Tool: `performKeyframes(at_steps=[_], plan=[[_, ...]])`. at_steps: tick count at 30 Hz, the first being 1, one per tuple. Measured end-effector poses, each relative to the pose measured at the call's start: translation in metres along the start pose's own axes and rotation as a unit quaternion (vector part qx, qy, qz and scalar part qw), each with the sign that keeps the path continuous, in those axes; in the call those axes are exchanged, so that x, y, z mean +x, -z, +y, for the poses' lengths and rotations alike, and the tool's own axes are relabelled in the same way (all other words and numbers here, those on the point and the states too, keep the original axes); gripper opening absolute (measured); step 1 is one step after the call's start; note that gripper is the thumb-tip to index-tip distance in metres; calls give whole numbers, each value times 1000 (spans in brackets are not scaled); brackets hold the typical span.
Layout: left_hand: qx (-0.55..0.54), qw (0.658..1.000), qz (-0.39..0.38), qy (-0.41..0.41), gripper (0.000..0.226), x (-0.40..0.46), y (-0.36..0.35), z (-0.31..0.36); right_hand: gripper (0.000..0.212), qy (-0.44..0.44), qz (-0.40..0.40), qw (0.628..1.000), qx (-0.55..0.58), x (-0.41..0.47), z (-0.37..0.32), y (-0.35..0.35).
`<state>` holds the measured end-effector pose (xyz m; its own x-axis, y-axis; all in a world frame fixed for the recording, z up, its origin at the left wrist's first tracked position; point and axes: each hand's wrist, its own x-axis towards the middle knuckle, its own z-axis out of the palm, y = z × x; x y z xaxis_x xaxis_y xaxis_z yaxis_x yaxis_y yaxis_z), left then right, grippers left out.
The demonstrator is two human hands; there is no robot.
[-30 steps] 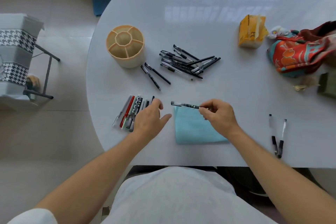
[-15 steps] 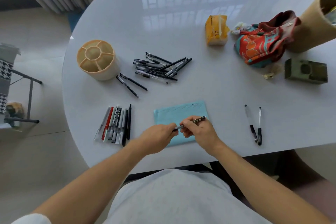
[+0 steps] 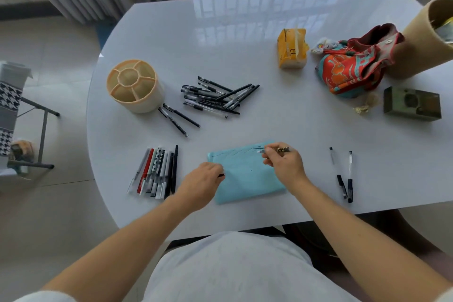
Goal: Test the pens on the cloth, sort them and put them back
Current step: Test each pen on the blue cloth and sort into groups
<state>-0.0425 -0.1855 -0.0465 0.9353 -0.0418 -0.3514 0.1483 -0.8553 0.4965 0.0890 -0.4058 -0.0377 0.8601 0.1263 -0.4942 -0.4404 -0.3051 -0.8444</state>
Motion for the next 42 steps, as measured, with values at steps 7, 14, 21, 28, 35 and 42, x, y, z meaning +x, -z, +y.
performKeyframes(at_steps=[7,14,21,28,35,42], plan=[[16,998,-11,-62,26,5,-11,0,11,77,-28,984,-159,1,13,-34],[5,999,-26,-48,30,4,-9,-3,10,111,10,972,-205,15,14,-34],[-30,999,-28,-14,32,6,-10,-1,7,67,30,993,-87,3,-1,-29],[-67,998,5,17,27,8,-4,9,9,28,-98,994,34,-35,-4,-25],[-37,999,1,10,21,5,-5,13,3,35,-131,990,23,-42,-4,-25],[-36,999,-17,8,22,0,1,20,2,38,-138,989,34,-43,-2,-21]])
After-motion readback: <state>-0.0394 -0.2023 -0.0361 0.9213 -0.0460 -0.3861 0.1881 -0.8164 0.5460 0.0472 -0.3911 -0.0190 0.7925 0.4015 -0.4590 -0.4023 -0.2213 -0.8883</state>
